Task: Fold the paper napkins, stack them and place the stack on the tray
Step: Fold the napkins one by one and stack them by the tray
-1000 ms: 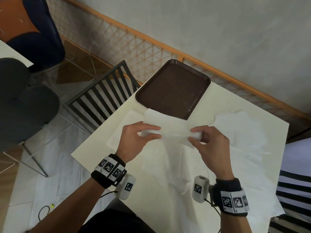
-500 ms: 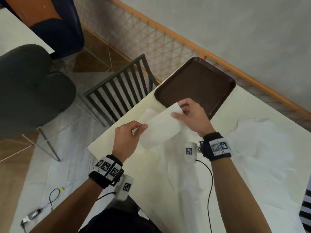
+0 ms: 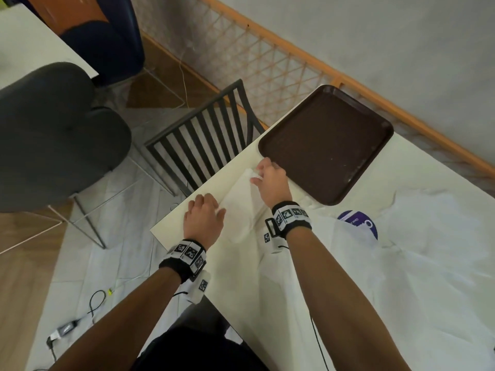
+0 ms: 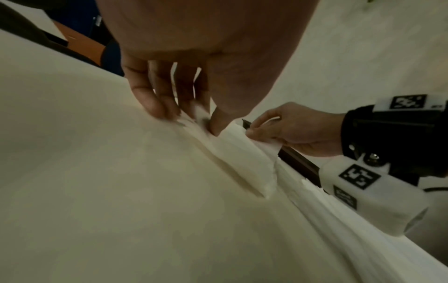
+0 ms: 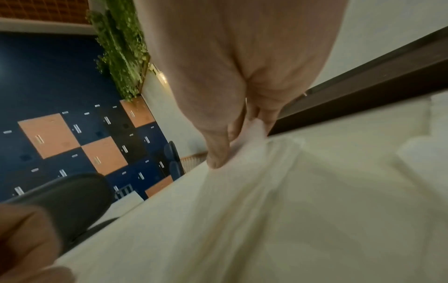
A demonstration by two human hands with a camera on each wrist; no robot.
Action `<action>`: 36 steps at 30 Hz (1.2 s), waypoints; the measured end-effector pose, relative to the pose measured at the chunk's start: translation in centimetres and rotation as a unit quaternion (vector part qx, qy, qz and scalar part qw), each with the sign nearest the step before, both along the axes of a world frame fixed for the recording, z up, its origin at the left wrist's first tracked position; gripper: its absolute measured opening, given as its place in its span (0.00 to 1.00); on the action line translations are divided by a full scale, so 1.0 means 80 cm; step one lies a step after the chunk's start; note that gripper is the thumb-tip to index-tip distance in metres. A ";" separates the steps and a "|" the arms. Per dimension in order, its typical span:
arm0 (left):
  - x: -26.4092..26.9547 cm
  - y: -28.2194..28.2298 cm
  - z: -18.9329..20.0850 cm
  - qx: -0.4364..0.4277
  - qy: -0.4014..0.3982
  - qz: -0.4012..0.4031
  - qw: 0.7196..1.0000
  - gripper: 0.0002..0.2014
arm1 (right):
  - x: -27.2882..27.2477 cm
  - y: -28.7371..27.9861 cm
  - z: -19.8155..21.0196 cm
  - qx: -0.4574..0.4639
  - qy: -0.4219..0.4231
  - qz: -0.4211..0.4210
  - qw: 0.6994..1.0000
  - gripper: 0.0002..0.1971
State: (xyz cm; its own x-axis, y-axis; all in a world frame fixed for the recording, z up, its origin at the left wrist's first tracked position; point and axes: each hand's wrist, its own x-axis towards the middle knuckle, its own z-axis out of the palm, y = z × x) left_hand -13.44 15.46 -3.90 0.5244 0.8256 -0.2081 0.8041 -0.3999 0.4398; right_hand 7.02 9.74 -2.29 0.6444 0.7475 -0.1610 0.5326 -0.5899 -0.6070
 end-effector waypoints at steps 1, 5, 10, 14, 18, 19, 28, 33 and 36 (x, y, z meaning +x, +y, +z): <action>0.001 -0.005 0.002 0.025 -0.007 -0.001 1.000 0.17 | -0.004 -0.009 0.006 0.022 -0.016 -0.010 1.000 0.15; 0.014 -0.035 0.009 0.062 -0.107 -0.085 0.989 0.14 | -0.004 -0.073 0.038 0.056 -0.032 -0.040 0.997 0.11; 0.052 -0.103 0.018 -0.074 -0.117 -0.208 0.968 0.16 | 0.041 -0.203 0.029 -0.100 -0.050 -0.028 0.993 0.12; 0.081 -0.165 0.004 -0.044 -0.032 -0.282 0.958 0.35 | 0.082 -0.272 0.020 -0.260 -0.054 -0.039 0.963 0.41; 0.097 -0.191 -0.004 -0.015 0.057 -0.300 0.952 0.43 | 0.107 -0.302 0.023 -0.259 -0.031 -0.036 0.965 0.31; 0.099 -0.192 -0.002 -0.013 0.064 -0.294 0.954 0.44 | 0.111 -0.308 0.025 -0.247 -0.026 -0.044 0.968 0.27; 0.136 -0.162 0.073 -0.088 -0.202 -0.299 0.928 0.60 | 0.074 -0.318 0.134 -0.065 -0.004 0.129 0.990 0.17; 0.166 -0.137 0.153 -0.104 -0.188 -0.406 0.888 0.13 | 0.060 -0.310 0.197 0.099 -0.050 0.084 0.990 0.11; 0.165 -0.128 0.177 -0.086 -0.210 -0.389 0.893 0.08 | 0.056 -0.323 0.199 0.151 0.038 -0.008 0.988 0.23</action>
